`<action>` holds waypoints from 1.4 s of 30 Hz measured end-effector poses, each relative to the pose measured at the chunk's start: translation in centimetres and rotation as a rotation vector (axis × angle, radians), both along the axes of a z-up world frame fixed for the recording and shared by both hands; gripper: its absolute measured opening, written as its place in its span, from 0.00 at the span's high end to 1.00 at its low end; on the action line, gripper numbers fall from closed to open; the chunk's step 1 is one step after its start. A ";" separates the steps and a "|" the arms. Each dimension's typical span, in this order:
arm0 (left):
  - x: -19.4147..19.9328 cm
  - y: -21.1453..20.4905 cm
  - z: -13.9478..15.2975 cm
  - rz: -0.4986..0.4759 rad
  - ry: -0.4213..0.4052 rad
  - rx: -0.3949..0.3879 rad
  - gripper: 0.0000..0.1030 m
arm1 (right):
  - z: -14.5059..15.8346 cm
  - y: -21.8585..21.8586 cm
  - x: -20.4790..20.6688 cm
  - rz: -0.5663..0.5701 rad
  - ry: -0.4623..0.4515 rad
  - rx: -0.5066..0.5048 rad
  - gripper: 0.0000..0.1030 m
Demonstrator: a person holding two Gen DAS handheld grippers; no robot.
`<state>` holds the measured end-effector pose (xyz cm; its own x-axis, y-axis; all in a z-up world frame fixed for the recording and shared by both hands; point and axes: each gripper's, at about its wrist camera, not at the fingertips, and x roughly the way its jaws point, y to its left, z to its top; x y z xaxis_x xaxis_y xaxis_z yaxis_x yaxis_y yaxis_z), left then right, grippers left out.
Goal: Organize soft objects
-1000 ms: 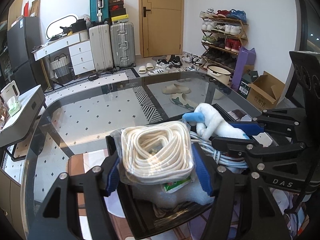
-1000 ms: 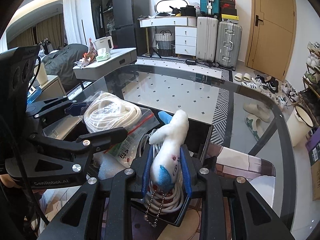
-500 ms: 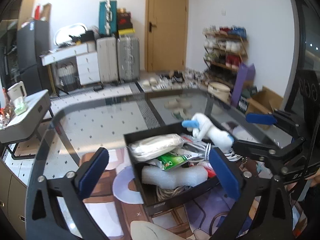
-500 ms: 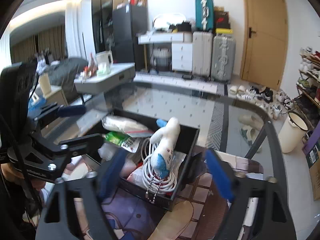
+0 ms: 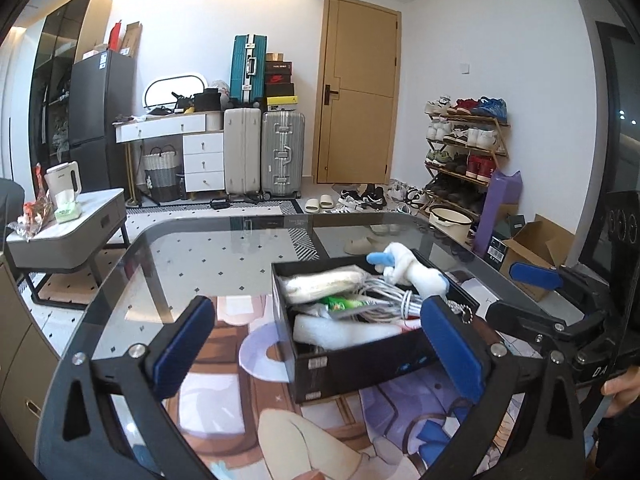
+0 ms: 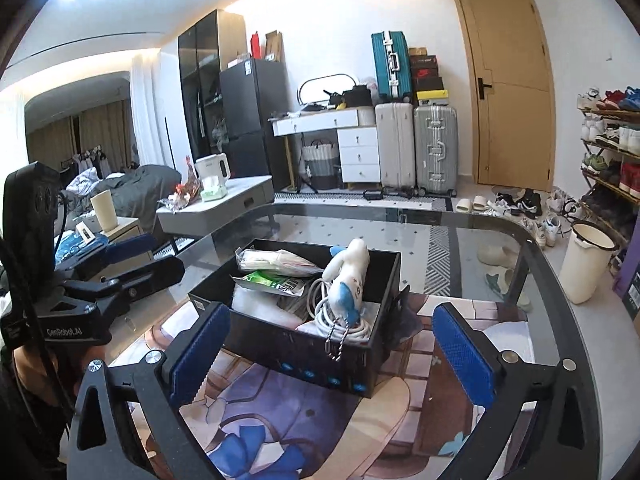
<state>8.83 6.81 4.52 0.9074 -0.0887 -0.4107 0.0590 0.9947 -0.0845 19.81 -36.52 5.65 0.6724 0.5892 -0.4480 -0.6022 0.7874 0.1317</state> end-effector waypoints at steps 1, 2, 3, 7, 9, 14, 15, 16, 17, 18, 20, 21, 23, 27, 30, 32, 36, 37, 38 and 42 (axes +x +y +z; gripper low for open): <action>-0.2 0.0 -0.2 0.001 0.005 -0.004 0.00 | 0.0 -0.1 -0.4 -0.002 -0.010 0.006 0.01; -0.5 -0.1 -0.5 0.007 0.009 -0.003 0.00 | -0.1 -0.1 -0.9 -0.006 -0.014 0.011 0.01; -0.8 -0.1 -0.7 0.016 0.012 -0.003 0.00 | -0.1 -0.2 -1.2 -0.008 -0.018 0.017 0.01; -1.3 -0.3 -1.8 0.027 0.032 -0.005 0.00 | -0.4 -0.3 -2.3 -0.016 -0.024 0.045 0.01; -1.6 -0.3 -2.3 0.034 0.038 0.003 0.00 | -0.7 -0.4 -2.9 -0.027 -0.028 0.056 0.01; -2.2 -0.5 -2.5 0.053 0.020 0.035 0.00 | -1.1 0.0 -3.5 -0.030 -0.036 0.047 0.01; -2.2 -0.5 -2.5 0.059 0.023 0.040 0.00 | -1.1 0.2 -3.6 -0.031 -0.044 0.036 0.01; -2.2 -0.6 -2.5 0.063 0.020 0.040 0.00 | -1.2 0.2 -3.7 -0.032 -0.049 0.032 0.01; -2.2 -0.4 -2.5 0.066 0.015 0.037 0.00 | -1.1 0.2 -3.8 -0.031 -0.051 0.028 0.01; -2.3 -0.3 -2.5 0.069 0.008 0.032 0.00 | -1.1 0.3 -4.0 -0.033 -0.057 0.027 0.01; -2.6 -0.2 -2.5 0.069 -0.004 0.028 0.00 | -0.9 0.3 -4.2 -0.040 -0.073 0.022 0.01; -2.7 -0.2 -2.5 0.072 -0.010 0.027 0.00 | -0.8 0.4 -4.4 -0.042 -0.085 0.015 0.01; -2.9 -0.1 -2.4 0.075 -0.016 0.023 0.00 | -0.8 0.6 -4.8 -0.048 -0.104 0.003 0.00; -2.7 0.4 -2.5 0.085 -0.010 -0.003 0.00 | -0.7 0.9 -5.6 -0.050 -0.140 -0.019 0.00; -2.6 0.7 -2.5 0.089 -0.010 -0.017 0.00 | -0.7 0.9 -5.7 -0.045 -0.146 -0.019 0.00; -2.6 0.6 -2.6 0.090 -0.011 -0.016 0.00 | -0.8 0.9 -5.8 -0.048 -0.139 -0.016 0.00; -3.0 0.1 -2.5 0.087 -0.024 0.008 0.00 | -0.7 0.7 -5.7 -0.056 -0.125 -0.006 0.00; -3.0 0.0 -2.4 0.086 -0.026 0.013 0.00 | -0.7 0.7 -5.7 -0.057 -0.125 -0.006 0.00; -3.0 -0.1 -2.4 0.086 -0.028 0.018 0.00 | -0.7 0.6 -5.6 -0.055 -0.125 -0.007 0.00; -3.1 -0.3 -2.4 0.086 -0.029 0.025 0.00 | -0.8 0.7 -5.8 -0.050 -0.124 -0.017 0.00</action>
